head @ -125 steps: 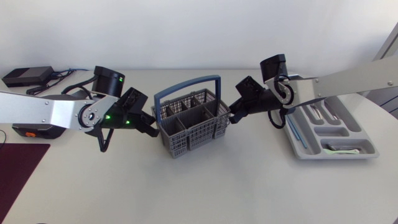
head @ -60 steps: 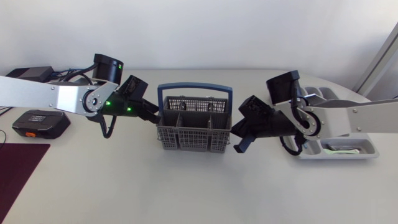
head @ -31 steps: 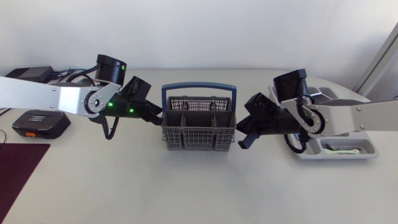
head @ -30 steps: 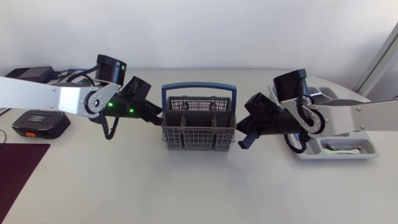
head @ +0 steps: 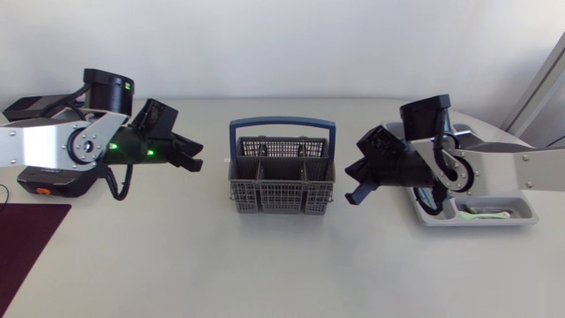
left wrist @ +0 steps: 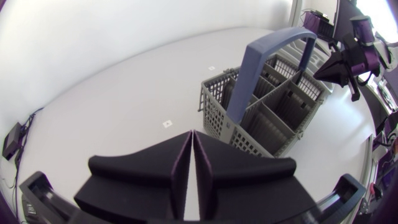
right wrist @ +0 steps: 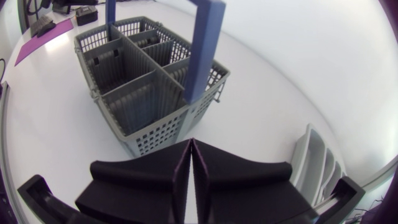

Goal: Unload the cutlery basket into the drawer organizer.

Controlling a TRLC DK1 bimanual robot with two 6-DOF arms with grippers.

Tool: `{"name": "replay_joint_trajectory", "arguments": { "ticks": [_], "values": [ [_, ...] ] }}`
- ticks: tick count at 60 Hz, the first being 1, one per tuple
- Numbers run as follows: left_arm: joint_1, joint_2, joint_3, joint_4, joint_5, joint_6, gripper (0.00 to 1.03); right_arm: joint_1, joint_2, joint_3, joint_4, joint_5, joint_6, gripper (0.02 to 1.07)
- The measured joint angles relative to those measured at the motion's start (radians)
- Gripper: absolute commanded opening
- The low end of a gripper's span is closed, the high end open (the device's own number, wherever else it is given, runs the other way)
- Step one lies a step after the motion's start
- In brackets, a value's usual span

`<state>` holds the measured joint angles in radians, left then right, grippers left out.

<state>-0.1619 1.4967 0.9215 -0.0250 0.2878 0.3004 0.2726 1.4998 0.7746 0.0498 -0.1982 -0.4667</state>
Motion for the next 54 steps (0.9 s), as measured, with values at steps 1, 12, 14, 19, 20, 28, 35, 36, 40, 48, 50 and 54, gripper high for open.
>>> {"name": "replay_joint_trajectory", "arguments": {
  "ticks": [1, 12, 14, 19, 20, 28, 35, 36, 40, 48, 50, 54],
  "values": [
    [0.003, -0.011, -0.004, 0.0, 0.0, 0.0, 0.29, -0.002, -0.007, 0.0, 0.0, 0.004, 0.0, 0.14],
    [0.05, -0.136, -0.056, 0.0, 0.0, 0.011, 0.6, -0.037, -0.107, -0.014, 0.002, 0.061, 0.0, 0.26],
    [0.06, -0.159, -0.066, 0.0, 0.0, 0.015, 0.66, -0.042, -0.126, -0.023, 0.003, 0.067, 0.003, 0.32],
    [0.081, -0.22, -0.092, 0.0, 0.0, 0.019, 0.83, -0.054, -0.18, -0.047, 0.003, 0.09, 0.003, 0.4],
    [0.086, -0.232, -0.097, 0.0, 0.0, 0.019, 0.85, -0.056, -0.192, -0.052, 0.003, 0.096, 0.004, 0.44],
    [0.126, -0.322, -0.138, 0.002, -0.001, 0.026, 0.95, -0.079, -0.283, -0.092, 0.002, 0.119, 0.003, 0.73],
    [0.161, -0.376, -0.158, 0.008, -0.005, 0.026, 0.98, -0.093, -0.358, -0.128, 0.003, 0.145, 0.004, 0.93],
    [0.164, -0.381, -0.16, 0.008, -0.005, 0.026, 0.98, -0.094, -0.367, -0.134, 0.003, 0.147, 0.004, 0.97],
    [0.179, -0.398, -0.171, 0.008, -0.005, 0.026, 0.98, -0.102, -0.405, -0.158, 0.002, 0.153, 0.004, 1.03],
    [0.205, -0.445, -0.205, 0.007, -0.005, 0.021, 0.98, -0.13, -0.493, -0.203, 0.003, 0.159, 0.004, 1.03],
    [0.209, -0.466, -0.216, 0.008, -0.006, 0.017, 0.98, -0.138, -0.521, -0.217, 0.003, 0.159, 0.004, 1.03],
    [0.217, -0.512, -0.235, 0.008, -0.021, 0.001, 0.98, -0.158, -0.567, -0.237, 0.003, 0.159, 0.004, 1.03]
  ]
}}
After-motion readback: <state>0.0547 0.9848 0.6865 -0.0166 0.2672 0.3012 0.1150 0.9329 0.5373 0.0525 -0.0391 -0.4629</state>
